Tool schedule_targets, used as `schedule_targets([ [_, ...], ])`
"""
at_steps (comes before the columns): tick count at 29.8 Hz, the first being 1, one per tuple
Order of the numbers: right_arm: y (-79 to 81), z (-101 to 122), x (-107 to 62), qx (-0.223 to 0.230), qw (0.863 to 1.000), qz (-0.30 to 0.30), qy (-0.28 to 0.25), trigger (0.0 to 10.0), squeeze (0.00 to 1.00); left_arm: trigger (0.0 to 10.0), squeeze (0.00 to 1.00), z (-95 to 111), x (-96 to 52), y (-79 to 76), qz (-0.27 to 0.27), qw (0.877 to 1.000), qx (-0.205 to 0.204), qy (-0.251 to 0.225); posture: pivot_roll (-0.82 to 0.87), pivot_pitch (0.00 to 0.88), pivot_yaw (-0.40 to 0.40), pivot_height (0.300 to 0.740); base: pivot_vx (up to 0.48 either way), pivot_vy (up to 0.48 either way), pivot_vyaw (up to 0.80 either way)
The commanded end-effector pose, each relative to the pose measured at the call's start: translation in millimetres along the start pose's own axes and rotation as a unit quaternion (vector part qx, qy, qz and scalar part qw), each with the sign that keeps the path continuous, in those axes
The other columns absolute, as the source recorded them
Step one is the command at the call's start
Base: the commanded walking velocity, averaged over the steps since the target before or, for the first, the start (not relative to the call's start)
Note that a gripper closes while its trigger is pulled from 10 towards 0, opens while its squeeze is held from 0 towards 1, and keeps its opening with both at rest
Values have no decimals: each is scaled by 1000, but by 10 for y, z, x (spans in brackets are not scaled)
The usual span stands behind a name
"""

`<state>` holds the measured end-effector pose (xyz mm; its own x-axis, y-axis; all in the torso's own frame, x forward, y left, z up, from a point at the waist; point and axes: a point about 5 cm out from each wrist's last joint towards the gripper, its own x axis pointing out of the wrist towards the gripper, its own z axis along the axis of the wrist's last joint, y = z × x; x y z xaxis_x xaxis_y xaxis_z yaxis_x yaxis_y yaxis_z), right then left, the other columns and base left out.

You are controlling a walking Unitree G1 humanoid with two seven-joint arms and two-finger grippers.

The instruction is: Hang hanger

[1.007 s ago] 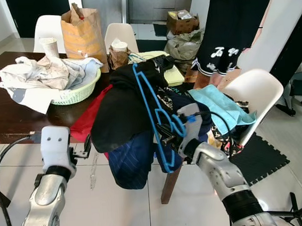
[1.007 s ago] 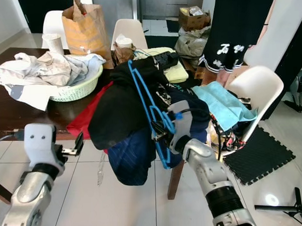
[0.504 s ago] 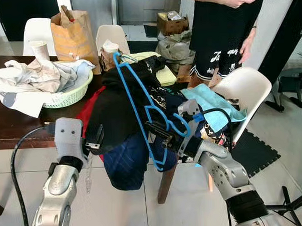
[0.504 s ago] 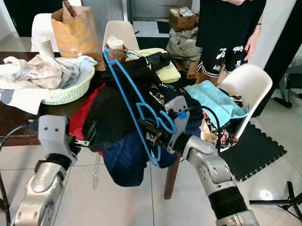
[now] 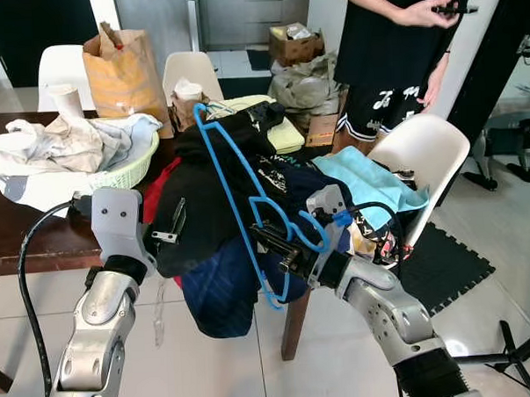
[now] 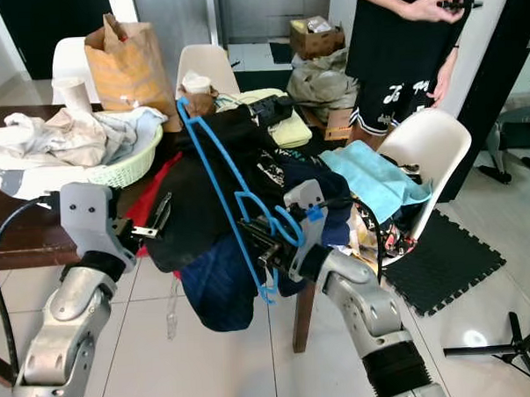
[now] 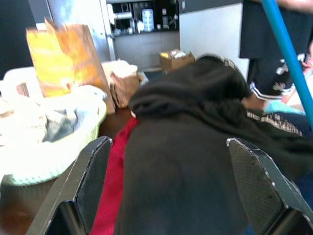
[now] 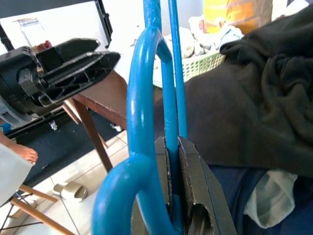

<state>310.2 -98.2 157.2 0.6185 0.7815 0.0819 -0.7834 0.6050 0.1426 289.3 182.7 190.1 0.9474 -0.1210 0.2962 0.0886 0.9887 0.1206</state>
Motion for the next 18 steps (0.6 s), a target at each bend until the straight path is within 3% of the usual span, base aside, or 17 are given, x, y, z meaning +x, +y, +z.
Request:
schedule_targets([
  [1, -12, 4, -40, -4, 1000, -8, 0, 10000, 0, 10000, 0, 42, -9, 17, -1, 1000, -2, -5, -37, 0, 0, 736, 398, 0, 0],
  [8, -6, -20, -75, -20, 1000, -13, 4, 10000, 0, 10000, 0, 100, -23, 79, 12, 1000, 2, -14, -35, 0, -5, 736, 398, 0, 776],
  [18, 27, 61, -48, -19, 1000, 9, -2, 10000, 0, 10000, 0, 336, 19, 292, 60, 997, 18, -54, -37, 0, -18, 736, 282, 0, 800],
])
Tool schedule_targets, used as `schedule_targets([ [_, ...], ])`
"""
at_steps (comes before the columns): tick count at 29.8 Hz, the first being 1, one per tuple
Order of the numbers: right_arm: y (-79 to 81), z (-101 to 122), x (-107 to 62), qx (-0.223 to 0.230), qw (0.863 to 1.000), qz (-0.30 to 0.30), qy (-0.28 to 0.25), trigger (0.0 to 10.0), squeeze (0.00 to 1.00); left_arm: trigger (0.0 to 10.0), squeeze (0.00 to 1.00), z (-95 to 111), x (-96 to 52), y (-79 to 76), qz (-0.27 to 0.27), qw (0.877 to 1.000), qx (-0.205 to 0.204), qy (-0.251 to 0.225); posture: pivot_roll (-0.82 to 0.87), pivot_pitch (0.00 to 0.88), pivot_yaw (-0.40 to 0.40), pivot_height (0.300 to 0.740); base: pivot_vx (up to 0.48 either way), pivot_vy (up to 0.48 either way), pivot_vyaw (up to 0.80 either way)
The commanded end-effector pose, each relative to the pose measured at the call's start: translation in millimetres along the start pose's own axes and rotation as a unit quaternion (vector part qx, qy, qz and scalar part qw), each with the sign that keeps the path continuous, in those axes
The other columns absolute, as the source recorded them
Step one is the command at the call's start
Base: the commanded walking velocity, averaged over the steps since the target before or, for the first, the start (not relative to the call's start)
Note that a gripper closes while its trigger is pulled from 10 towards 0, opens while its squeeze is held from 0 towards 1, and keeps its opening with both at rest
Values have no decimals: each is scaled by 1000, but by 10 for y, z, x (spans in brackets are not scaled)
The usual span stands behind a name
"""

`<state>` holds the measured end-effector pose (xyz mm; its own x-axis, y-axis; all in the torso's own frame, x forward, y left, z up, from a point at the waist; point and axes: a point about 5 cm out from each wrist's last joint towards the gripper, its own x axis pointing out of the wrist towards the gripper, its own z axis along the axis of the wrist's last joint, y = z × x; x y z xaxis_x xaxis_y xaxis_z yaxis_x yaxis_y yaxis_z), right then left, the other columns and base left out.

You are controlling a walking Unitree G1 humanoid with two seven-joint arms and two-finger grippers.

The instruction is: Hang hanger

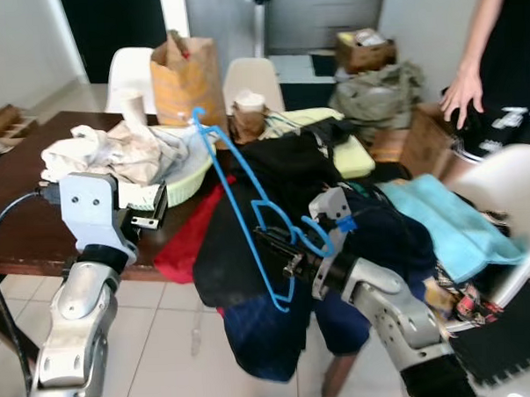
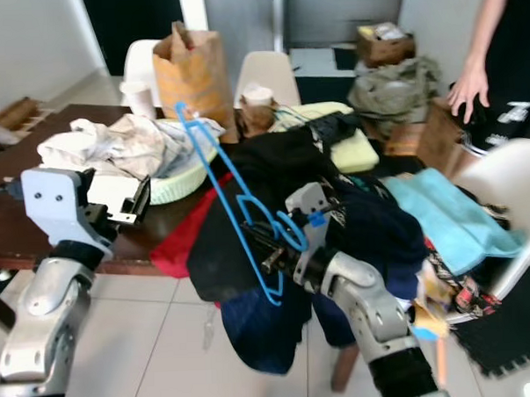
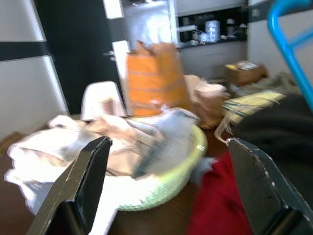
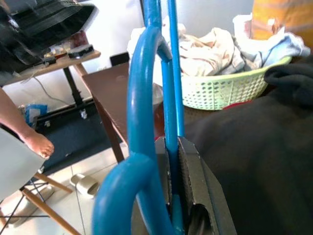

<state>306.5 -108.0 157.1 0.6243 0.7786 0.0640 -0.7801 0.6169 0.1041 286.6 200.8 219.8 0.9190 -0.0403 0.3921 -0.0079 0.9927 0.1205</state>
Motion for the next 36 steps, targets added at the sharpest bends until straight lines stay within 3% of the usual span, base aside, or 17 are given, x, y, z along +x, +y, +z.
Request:
schedule_targets([
  [1, 56, 52, 51, 1, 1000, 13, -11, 10000, 0, 10000, 0, 61, -8, 82, 15, 1000, 2, -8, -37, 0, -18, 736, 285, 0, 800],
  [21, -66, 180, 121, 0, 998, -52, -40, 10000, 0, 10000, 0, 220, 148, -22, -4, 999, -26, -33, -46, 0, 10, 736, 282, 0, 40],
  [36, -121, 260, 133, -2, 996, -71, -52, 10000, 0, 10000, 0, 154, 179, -40, -11, 999, -35, -16, -69, 0, 34, 736, 282, 0, 0],
])
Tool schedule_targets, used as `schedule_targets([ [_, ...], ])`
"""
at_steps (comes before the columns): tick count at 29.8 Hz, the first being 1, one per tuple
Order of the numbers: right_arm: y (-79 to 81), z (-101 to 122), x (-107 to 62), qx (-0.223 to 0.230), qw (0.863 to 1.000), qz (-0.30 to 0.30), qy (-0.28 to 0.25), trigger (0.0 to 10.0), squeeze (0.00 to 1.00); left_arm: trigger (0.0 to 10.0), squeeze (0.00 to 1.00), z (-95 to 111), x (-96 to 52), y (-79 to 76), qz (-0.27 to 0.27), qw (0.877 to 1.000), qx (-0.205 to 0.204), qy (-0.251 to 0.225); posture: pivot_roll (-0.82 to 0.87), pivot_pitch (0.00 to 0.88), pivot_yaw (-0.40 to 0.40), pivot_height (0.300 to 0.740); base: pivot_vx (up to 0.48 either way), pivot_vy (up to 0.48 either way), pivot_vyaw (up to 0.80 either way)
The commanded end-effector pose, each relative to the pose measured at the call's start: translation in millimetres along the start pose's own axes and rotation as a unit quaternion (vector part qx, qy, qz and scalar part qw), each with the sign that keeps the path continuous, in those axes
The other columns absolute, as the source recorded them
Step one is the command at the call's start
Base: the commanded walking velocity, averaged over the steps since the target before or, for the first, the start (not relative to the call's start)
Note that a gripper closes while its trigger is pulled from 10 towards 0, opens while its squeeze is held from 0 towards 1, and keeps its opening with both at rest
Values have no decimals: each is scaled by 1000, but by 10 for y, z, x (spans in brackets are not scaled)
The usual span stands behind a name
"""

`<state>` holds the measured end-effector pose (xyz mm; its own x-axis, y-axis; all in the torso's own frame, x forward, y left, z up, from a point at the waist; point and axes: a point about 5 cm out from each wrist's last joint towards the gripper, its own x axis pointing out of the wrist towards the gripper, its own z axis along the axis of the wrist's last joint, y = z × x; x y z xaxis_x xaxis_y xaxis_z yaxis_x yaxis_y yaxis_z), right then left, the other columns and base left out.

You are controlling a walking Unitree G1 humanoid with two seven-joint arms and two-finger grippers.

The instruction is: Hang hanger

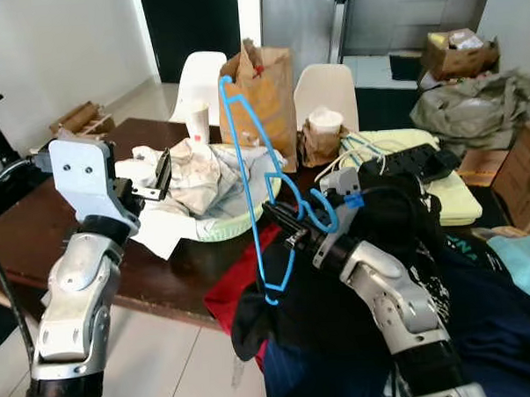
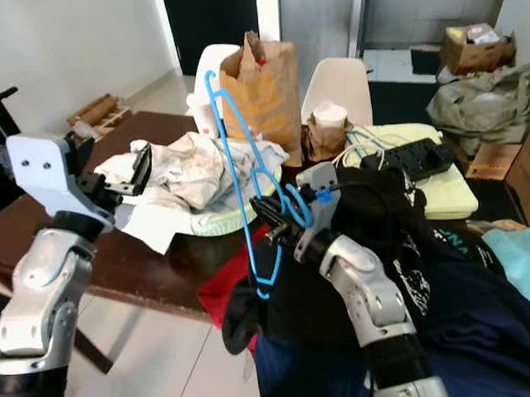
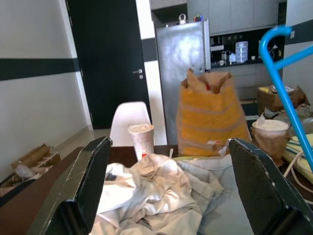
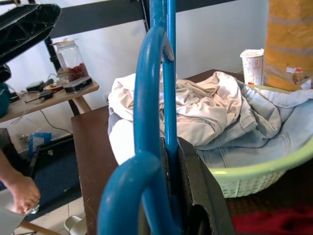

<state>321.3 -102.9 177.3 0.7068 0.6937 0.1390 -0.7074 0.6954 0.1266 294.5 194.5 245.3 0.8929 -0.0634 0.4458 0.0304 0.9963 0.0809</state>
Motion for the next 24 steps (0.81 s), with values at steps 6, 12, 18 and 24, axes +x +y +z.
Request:
schedule_targets([
  [6, -62, 80, 8, -9, 1000, -20, -9, 10000, 0, 10000, 0, -92, -2, -2, -2, 1000, -15, 26, -72, 0, 37, 736, 282, 0, 0],
  [12, -48, 72, 11, -9, 1000, -20, -7, 10000, 0, 10000, 0, -139, -14, 19, 3, 999, -13, 41, -71, 0, 40, 736, 284, 0, 0],
  [18, -24, 53, 12, -6, 1000, -19, -3, 10000, 0, 10000, 0, -184, -24, 33, 7, 998, -8, 56, -71, 0, 44, 736, 274, 0, 0],
  [24, -14, 78, 3, -3, 1000, -22, -10, 10000, 0, 10000, 0, -182, -25, 53, 14, 998, -4, 58, -79, 0, 46, 736, 281, 0, 0],
])
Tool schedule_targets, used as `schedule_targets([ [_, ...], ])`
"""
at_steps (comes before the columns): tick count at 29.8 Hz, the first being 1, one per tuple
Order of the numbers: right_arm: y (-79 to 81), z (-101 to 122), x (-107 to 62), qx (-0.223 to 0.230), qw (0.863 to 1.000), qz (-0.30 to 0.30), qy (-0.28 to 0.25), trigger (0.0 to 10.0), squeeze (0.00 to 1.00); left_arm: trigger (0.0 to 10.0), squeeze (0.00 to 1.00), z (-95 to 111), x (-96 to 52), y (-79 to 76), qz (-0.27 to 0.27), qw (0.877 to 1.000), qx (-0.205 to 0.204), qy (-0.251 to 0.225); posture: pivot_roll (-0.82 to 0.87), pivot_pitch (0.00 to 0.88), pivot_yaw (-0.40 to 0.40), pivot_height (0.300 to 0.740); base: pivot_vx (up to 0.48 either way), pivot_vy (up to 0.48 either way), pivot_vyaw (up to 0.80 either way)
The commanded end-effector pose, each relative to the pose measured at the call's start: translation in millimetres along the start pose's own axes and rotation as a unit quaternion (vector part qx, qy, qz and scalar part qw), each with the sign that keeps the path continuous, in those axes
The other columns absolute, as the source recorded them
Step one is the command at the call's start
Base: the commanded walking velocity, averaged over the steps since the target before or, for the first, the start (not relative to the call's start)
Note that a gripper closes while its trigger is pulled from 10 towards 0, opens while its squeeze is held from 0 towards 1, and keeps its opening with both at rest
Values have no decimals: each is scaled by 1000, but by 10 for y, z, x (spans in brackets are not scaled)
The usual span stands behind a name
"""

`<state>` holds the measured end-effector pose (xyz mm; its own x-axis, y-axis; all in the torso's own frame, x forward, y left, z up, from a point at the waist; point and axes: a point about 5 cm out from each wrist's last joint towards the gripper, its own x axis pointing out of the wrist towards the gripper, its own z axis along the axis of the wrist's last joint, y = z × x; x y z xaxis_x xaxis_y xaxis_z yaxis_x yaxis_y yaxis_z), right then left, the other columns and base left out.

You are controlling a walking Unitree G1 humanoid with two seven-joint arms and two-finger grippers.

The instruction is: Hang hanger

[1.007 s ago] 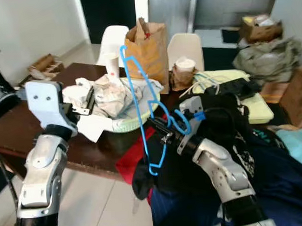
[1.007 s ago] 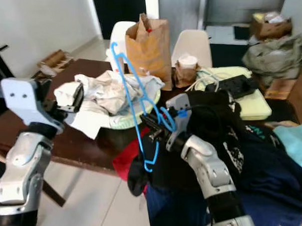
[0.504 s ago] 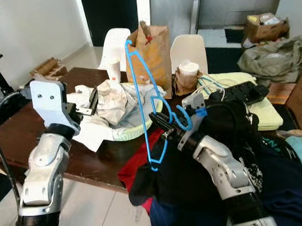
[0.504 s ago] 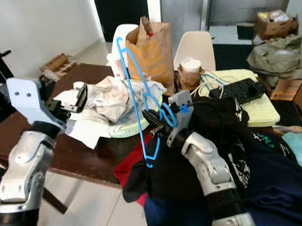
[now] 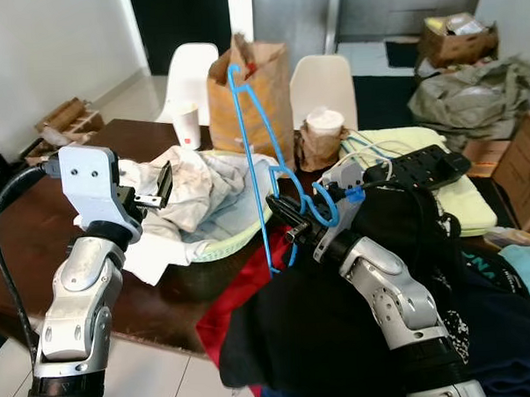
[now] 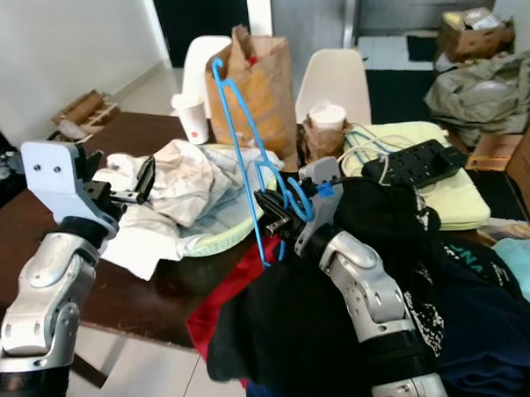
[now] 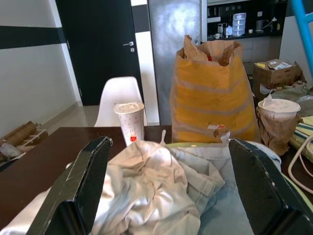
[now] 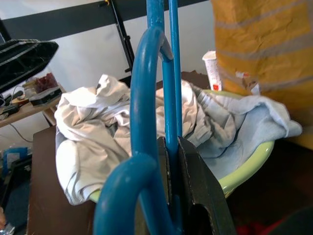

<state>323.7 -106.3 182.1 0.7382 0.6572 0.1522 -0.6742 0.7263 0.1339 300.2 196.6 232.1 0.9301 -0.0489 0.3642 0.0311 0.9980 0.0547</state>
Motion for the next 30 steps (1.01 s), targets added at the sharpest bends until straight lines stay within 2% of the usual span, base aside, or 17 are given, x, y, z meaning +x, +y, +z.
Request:
schedule_targets([
  [1, 15, 42, 1, -4, 1000, 0, -4, 10000, 0, 10000, 0, -40, -14, 53, 13, 1000, 7, 13, -80, 0, 45, 736, 458, 0, 0],
  [5, 10, 57, 0, -5, 1000, -1, -5, 10000, 0, 10000, 0, -43, -15, 60, 14, 1000, 6, 15, -82, 0, 44, 736, 463, 0, 0],
  [8, -4, 81, -6, -7, 1000, -3, -6, 10000, 0, 10000, 0, -78, -32, 85, 25, 999, -5, 25, -85, 0, 43, 736, 0, 0, 0],
  [22, -11, 93, -12, -8, 1000, -6, -6, 10000, 0, 10000, 0, -136, -99, 177, 62, 997, -8, 44, -77, 0, 41, 736, 0, 0, 0],
  [30, 4, 91, -13, -7, 1000, -7, -7, 10000, 0, 10000, 0, -101, -109, 187, 57, 998, 1, 40, -79, 0, 48, 736, 424, 0, 0],
])
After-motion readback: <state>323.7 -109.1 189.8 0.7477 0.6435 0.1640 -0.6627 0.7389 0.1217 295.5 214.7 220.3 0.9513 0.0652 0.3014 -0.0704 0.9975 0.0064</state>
